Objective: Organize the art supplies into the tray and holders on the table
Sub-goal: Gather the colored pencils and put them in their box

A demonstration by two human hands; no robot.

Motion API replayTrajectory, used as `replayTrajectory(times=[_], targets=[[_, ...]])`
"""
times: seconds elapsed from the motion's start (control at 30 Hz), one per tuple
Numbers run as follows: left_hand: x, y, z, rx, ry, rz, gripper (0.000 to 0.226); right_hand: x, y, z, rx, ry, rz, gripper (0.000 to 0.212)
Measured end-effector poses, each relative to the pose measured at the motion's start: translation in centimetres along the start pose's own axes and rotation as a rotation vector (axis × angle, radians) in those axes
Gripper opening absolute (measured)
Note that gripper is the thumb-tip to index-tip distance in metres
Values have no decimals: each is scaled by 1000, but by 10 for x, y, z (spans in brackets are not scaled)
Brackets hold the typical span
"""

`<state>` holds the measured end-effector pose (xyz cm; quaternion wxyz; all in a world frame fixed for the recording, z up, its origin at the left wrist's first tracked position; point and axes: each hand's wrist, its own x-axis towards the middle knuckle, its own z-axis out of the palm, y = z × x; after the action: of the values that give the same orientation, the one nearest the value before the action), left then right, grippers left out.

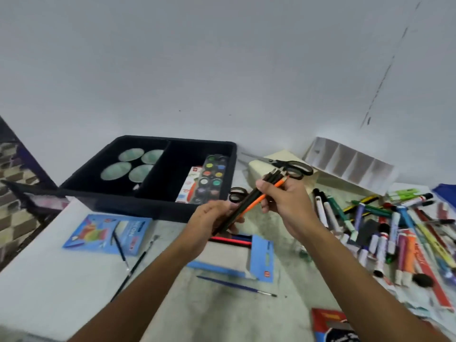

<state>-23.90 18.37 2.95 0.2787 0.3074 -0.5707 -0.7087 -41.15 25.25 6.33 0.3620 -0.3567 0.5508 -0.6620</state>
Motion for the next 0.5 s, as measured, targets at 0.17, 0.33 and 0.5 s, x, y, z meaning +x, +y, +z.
replayTrajectory(times=[0.17,0.33,0.5], targets=[[-19,5,-55,417,-317,-9,26,-22,29,39,60,-10,161,14],[-23,2,-79,584,-383,-61,30,-35,37,46,167,-95,390,6],[-24,-1,-84,670,-468,-50,22,-38,45,44,176,-108,434,17]])
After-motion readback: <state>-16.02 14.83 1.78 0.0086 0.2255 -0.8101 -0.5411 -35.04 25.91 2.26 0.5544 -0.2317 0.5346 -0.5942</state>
